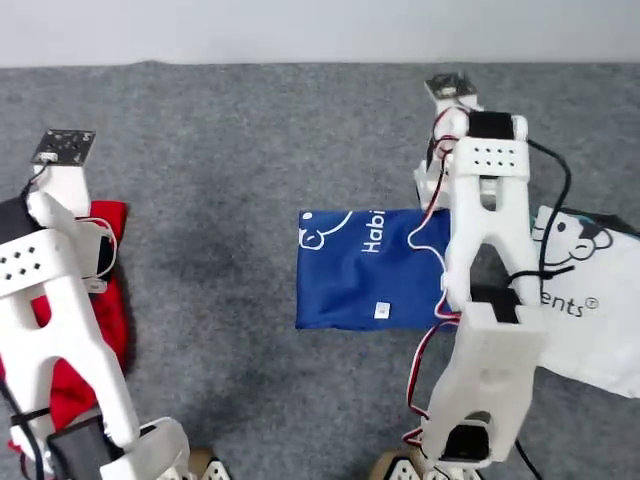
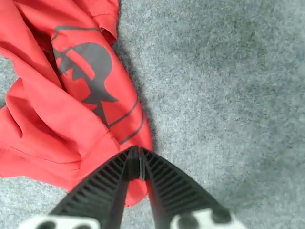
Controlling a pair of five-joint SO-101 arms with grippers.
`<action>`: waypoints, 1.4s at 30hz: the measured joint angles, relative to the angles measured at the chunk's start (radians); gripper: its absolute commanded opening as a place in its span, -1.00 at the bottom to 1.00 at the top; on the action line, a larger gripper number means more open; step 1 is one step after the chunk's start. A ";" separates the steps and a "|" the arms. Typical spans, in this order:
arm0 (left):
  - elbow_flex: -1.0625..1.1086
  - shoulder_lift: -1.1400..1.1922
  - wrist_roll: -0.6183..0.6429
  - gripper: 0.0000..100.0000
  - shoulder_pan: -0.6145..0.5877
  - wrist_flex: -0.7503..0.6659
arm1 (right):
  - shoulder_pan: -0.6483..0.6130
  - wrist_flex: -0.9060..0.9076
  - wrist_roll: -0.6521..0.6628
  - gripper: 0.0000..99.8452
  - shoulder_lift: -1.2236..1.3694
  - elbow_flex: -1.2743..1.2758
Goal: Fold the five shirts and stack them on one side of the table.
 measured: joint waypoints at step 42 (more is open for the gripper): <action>0.000 0.000 0.000 -0.99 0.000 0.000 | -0.066 0.058 0.086 -0.97 -0.129 -0.023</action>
